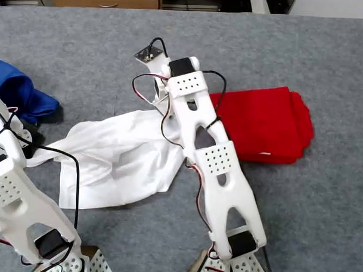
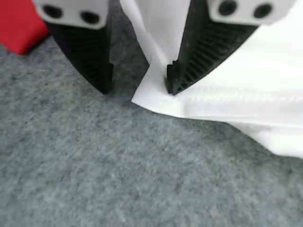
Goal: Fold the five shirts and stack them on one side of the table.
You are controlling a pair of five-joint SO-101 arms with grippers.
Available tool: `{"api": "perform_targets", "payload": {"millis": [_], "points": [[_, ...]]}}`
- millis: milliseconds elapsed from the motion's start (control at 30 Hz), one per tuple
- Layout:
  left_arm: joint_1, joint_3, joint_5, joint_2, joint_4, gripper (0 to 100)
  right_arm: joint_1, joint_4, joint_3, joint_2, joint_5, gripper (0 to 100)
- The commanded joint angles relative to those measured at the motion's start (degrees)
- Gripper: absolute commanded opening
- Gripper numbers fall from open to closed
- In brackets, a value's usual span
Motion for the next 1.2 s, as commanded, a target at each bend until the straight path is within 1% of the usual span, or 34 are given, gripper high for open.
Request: {"api": "perform_targets", "payload": {"millis": [0,100,133,600,700,800,867,933,1100,1167], "points": [[1.14,-0.26,-0.35,-0.57,-3.6,2,0.4,-1.32,-2.59,-0.22,0.09,12.5],[1.14,-0.26,-0.35,-0.57,-3.6,2,0.4,-2.2,-2.59,-0.22,0.09,2.4],[1.14,-0.26,-0.35,-0.57,-3.6,2,0.4,-2.73,-2.59,-0.22,0.09,0.6],[1.14,-0.35,-0.35,-0.57,-3.6,2,0.84,-2.9,-3.47,-0.66,-0.35,0.3],[1.14,-0.35,-0.35,-0.57,-3.6,2,0.75,-0.09,-7.87,-0.66,-0.35,0.2],[1.14,-0.7,-0.35,-1.01,-3.52,2,0.75,5.19,-15.87,-0.66,-0.09,0.2],[1.05,-0.79,-0.35,-1.19,-3.43,2,1.27,6.15,-20.79,-0.75,-0.09,0.2],[1.05,-0.7,-0.35,-2.86,-3.34,2,2.42,6.07,-22.81,-2.68,-0.09,0.2],[1.05,-3.34,-0.88,-12.7,0.7,2,4.09,6.07,-15.6,-13.58,-0.09,0.2],[1.05,-5.54,-2.81,-17.36,2.02,2,4.26,5.98,-13.05,-18.51,0.09,0.2]]}}
